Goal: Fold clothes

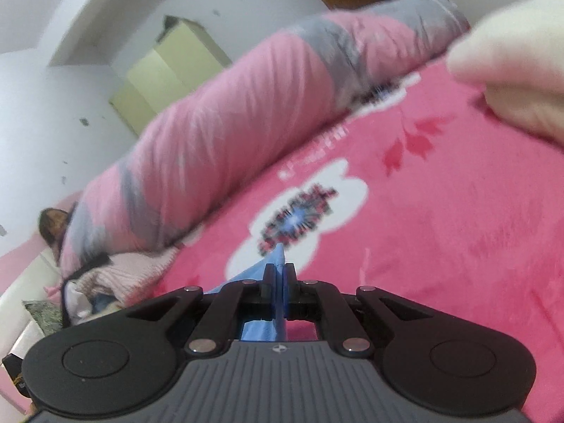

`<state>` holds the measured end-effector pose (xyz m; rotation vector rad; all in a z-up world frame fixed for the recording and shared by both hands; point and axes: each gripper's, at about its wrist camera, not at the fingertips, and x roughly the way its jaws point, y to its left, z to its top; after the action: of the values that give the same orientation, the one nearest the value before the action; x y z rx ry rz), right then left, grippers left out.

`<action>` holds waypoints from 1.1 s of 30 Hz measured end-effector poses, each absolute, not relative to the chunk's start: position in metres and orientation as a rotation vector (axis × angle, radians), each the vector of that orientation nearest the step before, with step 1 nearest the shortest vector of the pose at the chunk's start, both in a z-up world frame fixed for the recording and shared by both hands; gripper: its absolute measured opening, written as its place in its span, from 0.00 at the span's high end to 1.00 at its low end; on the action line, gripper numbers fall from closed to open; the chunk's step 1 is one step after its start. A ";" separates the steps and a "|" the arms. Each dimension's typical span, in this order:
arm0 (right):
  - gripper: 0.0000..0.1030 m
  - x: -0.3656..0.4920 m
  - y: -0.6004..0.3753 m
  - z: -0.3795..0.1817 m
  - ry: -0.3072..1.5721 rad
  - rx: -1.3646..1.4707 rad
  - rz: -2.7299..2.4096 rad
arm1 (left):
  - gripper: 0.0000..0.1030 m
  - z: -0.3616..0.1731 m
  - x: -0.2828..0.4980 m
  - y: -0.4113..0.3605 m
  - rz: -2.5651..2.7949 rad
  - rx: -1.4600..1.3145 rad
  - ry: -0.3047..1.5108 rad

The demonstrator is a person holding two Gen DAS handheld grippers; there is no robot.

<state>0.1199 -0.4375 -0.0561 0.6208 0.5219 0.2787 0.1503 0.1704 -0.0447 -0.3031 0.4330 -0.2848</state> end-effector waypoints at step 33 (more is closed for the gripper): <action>0.67 -0.050 -0.458 -0.008 0.632 0.630 0.084 | 0.47 0.008 0.022 0.194 -0.205 -0.429 0.583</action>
<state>-0.0500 -0.4579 -0.0082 0.6296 0.6324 0.0844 0.0216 0.1937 0.0080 -0.4291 0.5831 -0.2049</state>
